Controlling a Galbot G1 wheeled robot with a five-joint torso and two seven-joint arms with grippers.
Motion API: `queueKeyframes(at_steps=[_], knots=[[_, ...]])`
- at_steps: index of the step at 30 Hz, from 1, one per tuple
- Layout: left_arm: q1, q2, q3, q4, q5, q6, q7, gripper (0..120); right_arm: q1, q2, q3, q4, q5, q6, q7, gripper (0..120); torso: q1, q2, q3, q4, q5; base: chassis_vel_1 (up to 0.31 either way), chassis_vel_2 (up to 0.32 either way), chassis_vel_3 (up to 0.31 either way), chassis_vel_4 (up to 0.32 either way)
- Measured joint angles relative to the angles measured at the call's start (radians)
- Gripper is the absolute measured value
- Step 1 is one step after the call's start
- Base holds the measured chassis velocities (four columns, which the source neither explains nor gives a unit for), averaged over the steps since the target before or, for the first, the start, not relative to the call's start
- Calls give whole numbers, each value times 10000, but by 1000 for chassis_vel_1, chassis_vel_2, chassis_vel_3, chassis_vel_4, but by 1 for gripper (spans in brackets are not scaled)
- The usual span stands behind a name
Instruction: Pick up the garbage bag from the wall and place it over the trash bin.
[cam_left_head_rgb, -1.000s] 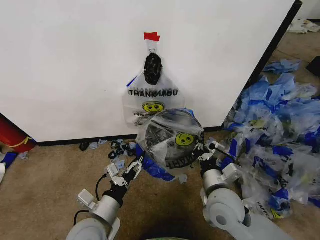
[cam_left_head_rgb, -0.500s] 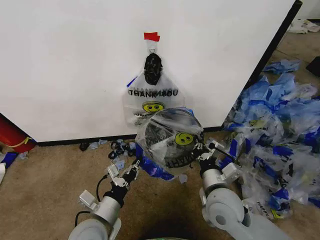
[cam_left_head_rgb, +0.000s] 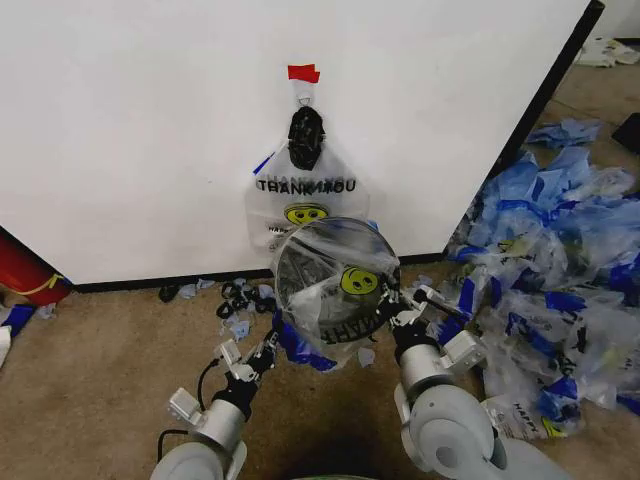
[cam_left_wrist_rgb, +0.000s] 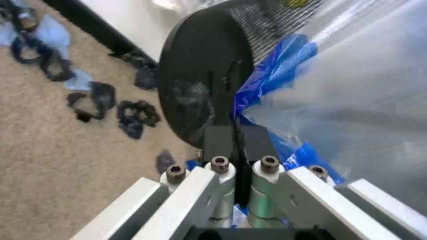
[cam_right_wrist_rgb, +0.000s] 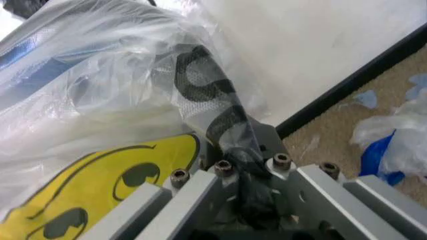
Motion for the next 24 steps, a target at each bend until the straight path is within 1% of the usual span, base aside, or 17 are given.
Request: queueKeyframes(at_steps=[5,12,18,21,23,24], knots=[[-360,-315,333,691,193,-117,12,0,-9,20,-129,68,3,-17,42,0,0,0,0,0,0,0,0,0,0],[-599,-535,390,1215,290,-192,6,0,-43,-4,-200,83,20,-29,54,0,0,0,0,0,-1,0,0,0,0],[-621,-584,357,1583,531,-302,28,0,-44,6,-282,84,22,-34,65,0,0,0,0,0,-2,0,0,0,0],[-564,-533,308,1523,597,-331,-45,0,-55,0,-298,36,14,-34,63,0,0,0,0,0,-1,0,0,0,0],[-458,-332,247,1303,711,-330,-178,0,-58,-34,-300,-78,-28,-30,38,0,0,0,0,0,0,0,0,0,0],[-391,-219,177,1186,825,-318,-276,4,-58,-41,-298,-128,-45,-25,30,0,0,0,0,-1,-1,0,0,0,0]])
